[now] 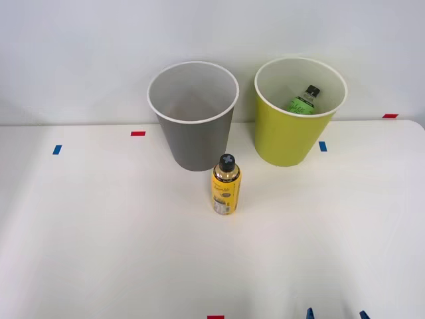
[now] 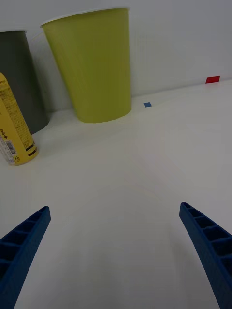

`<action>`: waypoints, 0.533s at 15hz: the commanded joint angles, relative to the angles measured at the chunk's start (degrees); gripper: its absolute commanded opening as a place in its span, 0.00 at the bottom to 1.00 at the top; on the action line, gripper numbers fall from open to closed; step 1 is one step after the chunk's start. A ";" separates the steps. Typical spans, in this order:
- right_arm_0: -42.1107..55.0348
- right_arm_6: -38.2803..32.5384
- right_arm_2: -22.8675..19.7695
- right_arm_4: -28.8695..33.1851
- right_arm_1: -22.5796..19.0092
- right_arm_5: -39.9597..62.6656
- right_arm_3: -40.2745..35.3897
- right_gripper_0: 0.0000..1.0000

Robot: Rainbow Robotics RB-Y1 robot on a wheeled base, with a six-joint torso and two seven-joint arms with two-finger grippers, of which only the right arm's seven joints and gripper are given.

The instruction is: Put cans in the gray bin, plastic bottles in the light green bin

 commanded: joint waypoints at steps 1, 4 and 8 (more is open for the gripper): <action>0.00 0.00 0.00 0.00 0.00 0.00 0.00 0.93; 0.00 0.00 0.00 0.00 0.00 0.00 0.00 0.93; 0.00 0.00 0.00 0.00 0.00 0.00 0.00 0.92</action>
